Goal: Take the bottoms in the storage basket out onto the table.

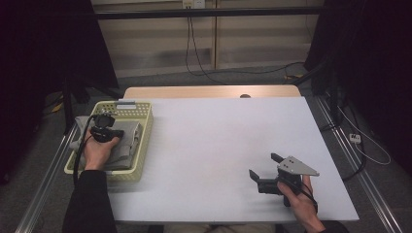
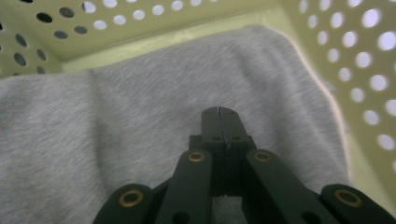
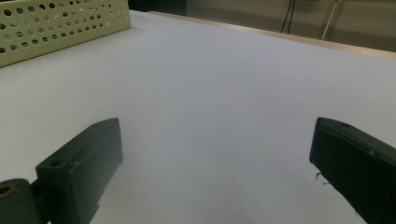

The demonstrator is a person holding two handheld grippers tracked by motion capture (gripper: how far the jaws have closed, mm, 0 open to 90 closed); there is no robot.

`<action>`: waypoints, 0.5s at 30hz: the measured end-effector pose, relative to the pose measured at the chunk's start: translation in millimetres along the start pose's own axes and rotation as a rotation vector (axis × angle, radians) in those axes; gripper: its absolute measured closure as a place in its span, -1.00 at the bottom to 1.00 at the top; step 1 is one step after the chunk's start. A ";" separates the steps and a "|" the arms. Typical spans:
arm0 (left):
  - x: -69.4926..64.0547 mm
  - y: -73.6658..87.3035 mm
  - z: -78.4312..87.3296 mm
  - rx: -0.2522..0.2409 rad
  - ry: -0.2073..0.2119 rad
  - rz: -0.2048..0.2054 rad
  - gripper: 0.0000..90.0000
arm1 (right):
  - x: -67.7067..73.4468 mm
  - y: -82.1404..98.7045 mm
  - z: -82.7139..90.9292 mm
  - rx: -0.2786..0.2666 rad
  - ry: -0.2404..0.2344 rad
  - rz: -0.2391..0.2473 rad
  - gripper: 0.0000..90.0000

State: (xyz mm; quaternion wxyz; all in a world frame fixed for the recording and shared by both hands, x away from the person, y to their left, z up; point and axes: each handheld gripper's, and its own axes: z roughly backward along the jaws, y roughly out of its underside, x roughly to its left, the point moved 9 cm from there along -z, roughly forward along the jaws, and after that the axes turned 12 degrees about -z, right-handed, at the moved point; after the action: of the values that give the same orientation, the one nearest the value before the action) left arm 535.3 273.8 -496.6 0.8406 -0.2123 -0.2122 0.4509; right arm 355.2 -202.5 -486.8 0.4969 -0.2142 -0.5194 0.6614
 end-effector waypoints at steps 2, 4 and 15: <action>1.3 4.0 -4.0 0.038 -0.012 0.017 1.00 | 0.2 -0.1 0.2 0.000 -0.001 0.002 -0.94; 2.7 4.6 -5.2 0.042 -0.025 0.021 1.00 | 0.3 0.0 0.3 -0.001 -0.001 0.004 -0.94; -3.8 6.5 -14.1 0.067 -0.052 -0.013 1.00 | -0.7 -0.1 -0.3 0.001 0.001 0.002 -0.94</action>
State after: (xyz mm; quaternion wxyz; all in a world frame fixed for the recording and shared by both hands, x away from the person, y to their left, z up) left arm 536.8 271.5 -512.4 0.8443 -0.1708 -0.2199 0.4578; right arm 355.8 -203.0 -487.0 0.4966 -0.2150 -0.5186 0.6620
